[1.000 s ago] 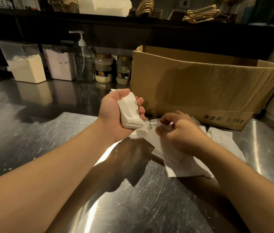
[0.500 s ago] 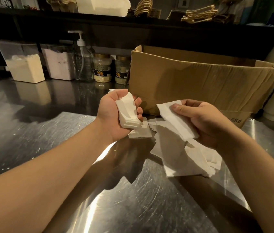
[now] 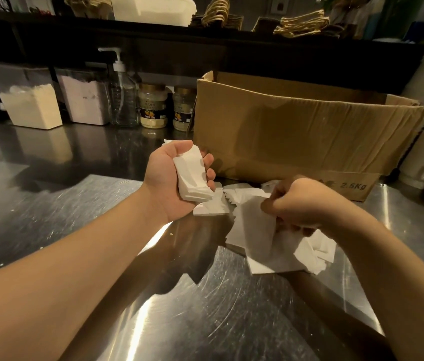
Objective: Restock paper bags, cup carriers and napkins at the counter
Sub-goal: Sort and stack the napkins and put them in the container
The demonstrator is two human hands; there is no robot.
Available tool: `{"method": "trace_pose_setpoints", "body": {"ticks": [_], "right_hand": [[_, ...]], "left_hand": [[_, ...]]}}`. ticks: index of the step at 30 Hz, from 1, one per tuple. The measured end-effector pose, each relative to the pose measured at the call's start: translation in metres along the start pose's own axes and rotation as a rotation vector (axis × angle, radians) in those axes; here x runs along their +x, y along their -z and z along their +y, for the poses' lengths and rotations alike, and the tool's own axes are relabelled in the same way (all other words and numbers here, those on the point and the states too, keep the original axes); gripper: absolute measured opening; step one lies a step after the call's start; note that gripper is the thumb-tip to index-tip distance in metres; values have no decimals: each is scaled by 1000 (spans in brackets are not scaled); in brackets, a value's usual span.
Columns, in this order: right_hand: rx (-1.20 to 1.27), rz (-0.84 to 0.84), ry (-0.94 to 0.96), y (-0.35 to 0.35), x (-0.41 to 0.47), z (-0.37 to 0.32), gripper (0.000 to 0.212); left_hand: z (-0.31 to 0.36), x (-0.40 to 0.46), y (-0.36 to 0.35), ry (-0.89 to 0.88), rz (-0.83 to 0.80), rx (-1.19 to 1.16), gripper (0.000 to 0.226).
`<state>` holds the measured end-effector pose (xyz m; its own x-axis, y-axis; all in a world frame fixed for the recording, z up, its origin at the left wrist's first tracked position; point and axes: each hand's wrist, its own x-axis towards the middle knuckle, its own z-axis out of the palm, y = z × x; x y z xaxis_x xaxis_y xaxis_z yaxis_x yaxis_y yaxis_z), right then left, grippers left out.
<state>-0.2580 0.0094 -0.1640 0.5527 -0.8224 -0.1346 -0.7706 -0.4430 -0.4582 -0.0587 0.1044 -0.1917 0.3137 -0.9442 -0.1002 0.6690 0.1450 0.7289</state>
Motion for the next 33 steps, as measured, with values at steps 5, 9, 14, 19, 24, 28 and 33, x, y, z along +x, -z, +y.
{"method": "trace_pose_setpoints", "body": {"ticks": [5, 9, 14, 19, 24, 28, 33], "right_hand": [[-172, 0, 81, 2, -3, -2, 36], [-173, -16, 94, -6, -3, -4, 37], [-51, -23, 125, -8, 3, -2, 28], [38, -30, 154, -9, 3, -3, 28], [47, -7, 192, -10, -1, -3, 11], [189, 23, 187, -7, -2, -3, 9], [406, -18, 184, -1, -4, -1, 13]], "left_hand": [[-2, 1, 0, 4, 0, 9, 33], [-2, 1, 0, 6, 14, 12, 31], [-2, 1, 0, 8, 18, 29, 31], [-3, 1, 0, 13, 11, 33, 32], [-3, 1, 0, 11, 19, 39, 31], [-3, 2, -1, 12, 17, 40, 31], [-3, 1, 0, 12, 21, 42, 31]]}}
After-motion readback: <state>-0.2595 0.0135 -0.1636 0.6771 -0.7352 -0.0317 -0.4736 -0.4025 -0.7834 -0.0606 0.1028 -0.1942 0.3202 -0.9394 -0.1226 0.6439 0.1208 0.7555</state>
